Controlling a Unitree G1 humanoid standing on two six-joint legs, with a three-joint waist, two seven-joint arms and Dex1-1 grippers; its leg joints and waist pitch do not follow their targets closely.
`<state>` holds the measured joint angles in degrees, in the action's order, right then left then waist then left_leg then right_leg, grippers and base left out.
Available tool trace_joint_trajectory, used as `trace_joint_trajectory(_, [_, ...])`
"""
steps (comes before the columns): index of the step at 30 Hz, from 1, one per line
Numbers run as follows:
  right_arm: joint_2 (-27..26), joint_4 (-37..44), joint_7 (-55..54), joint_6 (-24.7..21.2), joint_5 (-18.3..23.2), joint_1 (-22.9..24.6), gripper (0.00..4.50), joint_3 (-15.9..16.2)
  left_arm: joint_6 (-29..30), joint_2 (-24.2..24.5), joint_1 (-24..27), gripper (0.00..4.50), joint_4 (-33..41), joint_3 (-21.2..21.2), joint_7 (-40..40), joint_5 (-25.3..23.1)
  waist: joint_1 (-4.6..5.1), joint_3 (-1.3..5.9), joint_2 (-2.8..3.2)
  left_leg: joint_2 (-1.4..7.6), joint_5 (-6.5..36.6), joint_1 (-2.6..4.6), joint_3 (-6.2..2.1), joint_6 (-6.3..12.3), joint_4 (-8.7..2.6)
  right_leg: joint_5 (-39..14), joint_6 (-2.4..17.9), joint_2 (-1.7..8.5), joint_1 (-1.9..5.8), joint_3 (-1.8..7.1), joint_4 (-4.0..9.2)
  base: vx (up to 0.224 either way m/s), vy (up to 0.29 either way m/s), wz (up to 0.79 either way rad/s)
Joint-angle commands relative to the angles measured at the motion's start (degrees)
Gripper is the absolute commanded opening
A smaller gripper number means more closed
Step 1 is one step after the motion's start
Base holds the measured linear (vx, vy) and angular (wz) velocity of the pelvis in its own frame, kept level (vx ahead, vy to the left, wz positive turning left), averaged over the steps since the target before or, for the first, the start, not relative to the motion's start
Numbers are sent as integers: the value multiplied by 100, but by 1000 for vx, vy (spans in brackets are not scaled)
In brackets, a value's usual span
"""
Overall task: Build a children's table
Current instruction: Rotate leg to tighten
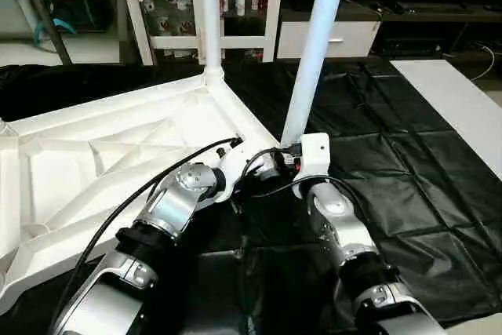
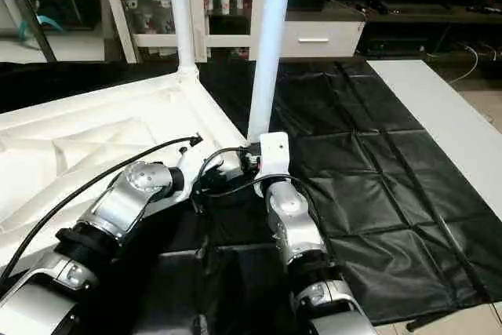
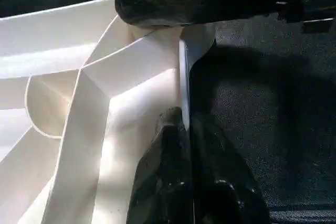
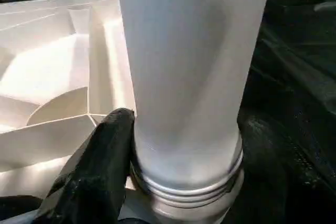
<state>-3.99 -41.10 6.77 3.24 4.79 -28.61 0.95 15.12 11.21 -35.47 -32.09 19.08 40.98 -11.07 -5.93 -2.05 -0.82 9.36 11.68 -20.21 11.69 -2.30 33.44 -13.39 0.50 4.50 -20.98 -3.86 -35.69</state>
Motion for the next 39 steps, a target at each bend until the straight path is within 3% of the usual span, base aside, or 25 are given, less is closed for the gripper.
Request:
trace_joint_trajectory(1, [-181, 200, 453, 87, 244, 98, 336, 140, -303, -149, 169, 0, -63, 143, -7, 83, 20, 213, -15, 485, 1340, 71, -259, -39, -501, -991, 999, 588, 93, 388, 523, 0, 0, 0])
trace_joint_trajectory(2, [-67, 431, 569, 183, 303, 138, 343, 121, -350, -61, 220, 0, 12, 153, 116, 111, 7, 221, 8, 490, 1249, 60, -267, -5, -504, -934, 991, 590, 101, 388, 511, 0, 0, 0])
trace_joint_trajectory(4, [-42, 480, 595, 198, 315, 146, 368, 117, -362, -41, 231, 0, 29, 157, 147, 117, 6, 229, -10, 492, 1131, 51, -258, 35, -497, -780, 996, 579, 114, 384, 499, 0, 0, 0])
trace_joint_trajectory(7, [252, 916, 1131, -35, 663, 187, 388, -9, -485, 214, 362, 0, 219, 235, 590, 158, -9, 269, -14, 474, 612, 11, -244, 260, -440, -55, 1085, 568, 160, 371, 413, 0, 0, 0])
trace_joint_trajectory(8, [646, 1441, 2002, -486, 1055, 296, 411, 6, -500, 467, 505, 0, 423, 287, 1071, 260, -18, 274, 4, 463, 425, 6, -243, 382, -416, 249, 1118, 544, 173, 358, 378, 0, 0, 0])
trace_joint_trajectory(9, [794, 1624, 2301, -632, 1159, 344, 411, 41, -537, 555, 553, 0, 490, 315, 1246, 298, -33, 278, -10, 469, 324, -9, -240, 542, -396, 464, 1143, 540, 184, 353, 357, 0, 0, 0])
trace_joint_trajectory(11, [1155, 1962, 2930, -888, 1287, 458, 426, 146, -512, 731, 662, 0, 640, 352, 1638, 422, -58, 278, 17, 473, 271, 21, -223, 622, -382, 608, 1206, 518, 140, 345, 346, 0, 0, 0])
trace_joint_trajectory(16, [2058, 2565, 4265, -1356, 1513, 709, 447, 416, -439, 1168, 903, 0, 1032, 521, 2515, 642, -69, 271, 20, 482, 440, 14, -227, 564, -381, 410, 1326, 503, 140, 324, 342, 0, 0, 0])
trace_joint_trajectory(17, [2496, 2730, 4840, -1479, 1527, 798, 447, 584, -326, 1370, 1016, 0, 1242, 591, 2897, 745, -66, 262, 20, 490, 502, 9, -222, 525, -390, 292, 1342, 516, 138, 332, 357, 0, 0, 0])
trace_joint_trajectory(22, [3230, 2999, 5738, -1751, 1454, 877, 447, 919, 47, 1680, 1141, 0, 1647, 743, 3487, 926, -74, 242, 8, 493, 689, 20, -213, 425, -395, -45, 1416, 527, 136, 338, 389, 0, 0, 0])
trace_joint_trajectory(29, [3520, 3102, 6272, -1787, 1332, 834, 447, 1210, 160, 1819, 1167, 0, 1799, 825, 3732, 933, -69, 245, -11, 491, 737, 19, -223, 342, -384, -128, 1469, 529, 134, 339, 382, 0, 0, 0])
trace_joint_trajectory(34, [3536, 3108, 6494, -1829, 1319, 817, 447, 1397, 267, 1808, 1153, 0, 1878, 854, 3706, 950, -78, 259, -15, 485, 613, 13, -222, 393, -366, 62, 1518, 527, 146, 333, 357, 0, 0, 0])
trace_joint_trajectory(39, [3560, 3126, 6634, -1856, 1235, 838, 413, 1543, 304, 1827, 1171, 0, 1934, 870, 3698, 944, -81, 271, -18, 483, 511, 12, -221, 449, -349, 212, 1561, 517, 149, 327, 334, 0, 0, 0])
